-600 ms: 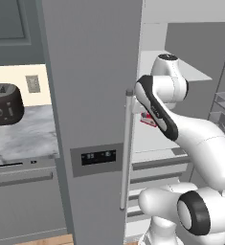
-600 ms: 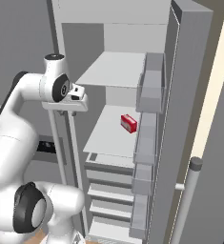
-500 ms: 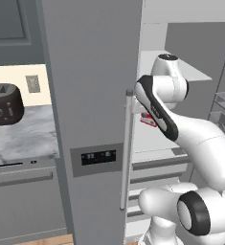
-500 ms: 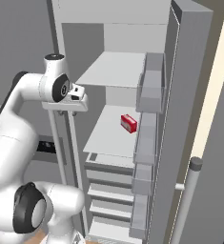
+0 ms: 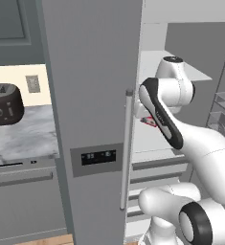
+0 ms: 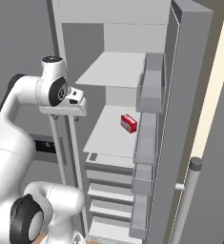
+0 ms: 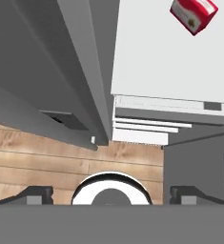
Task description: Fully open the fridge drawer.
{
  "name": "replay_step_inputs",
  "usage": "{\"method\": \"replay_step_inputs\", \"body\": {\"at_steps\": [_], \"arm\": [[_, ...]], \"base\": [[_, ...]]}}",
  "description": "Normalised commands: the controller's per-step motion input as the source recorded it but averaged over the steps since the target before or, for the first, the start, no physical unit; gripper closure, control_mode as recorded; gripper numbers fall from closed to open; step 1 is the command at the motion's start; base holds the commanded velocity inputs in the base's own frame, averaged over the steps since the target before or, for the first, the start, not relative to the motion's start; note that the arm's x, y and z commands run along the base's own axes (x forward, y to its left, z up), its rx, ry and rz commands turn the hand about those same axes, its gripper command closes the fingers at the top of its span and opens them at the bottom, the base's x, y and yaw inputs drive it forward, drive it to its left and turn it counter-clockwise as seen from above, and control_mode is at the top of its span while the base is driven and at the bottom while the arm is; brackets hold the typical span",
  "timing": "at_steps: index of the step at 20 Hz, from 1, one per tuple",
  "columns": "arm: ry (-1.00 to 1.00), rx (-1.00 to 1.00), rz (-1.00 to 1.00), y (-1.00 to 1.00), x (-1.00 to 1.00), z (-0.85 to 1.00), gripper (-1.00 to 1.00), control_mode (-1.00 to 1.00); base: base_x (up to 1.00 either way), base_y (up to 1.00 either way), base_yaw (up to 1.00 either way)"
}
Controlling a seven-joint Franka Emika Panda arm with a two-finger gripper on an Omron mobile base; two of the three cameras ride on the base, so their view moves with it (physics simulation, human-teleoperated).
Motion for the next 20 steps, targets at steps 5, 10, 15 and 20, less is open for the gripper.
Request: {"method": "replay_step_inputs", "body": {"at_steps": [5, 10, 15, 20], "arm": [[0.00, 0.00, 0.00, 0.00, -0.15, -0.26, -1.00, -1.00], [0.00, 0.00, 0.00, 0.00, -0.08, -0.35, -1.00, -1.00], [0.00, 0.00, 0.00, 0.00, 0.00, 0.00, -1.00, 1.00], [0.00, 0.00, 0.00, 0.00, 0.00, 0.00, -1.00, 1.00]], "base": [[0.00, 0.00, 0.00], [0.00, 0.00, 0.00], [-0.17, -0.16, 0.00], [-0.14, -0.39, 0.00]]}}
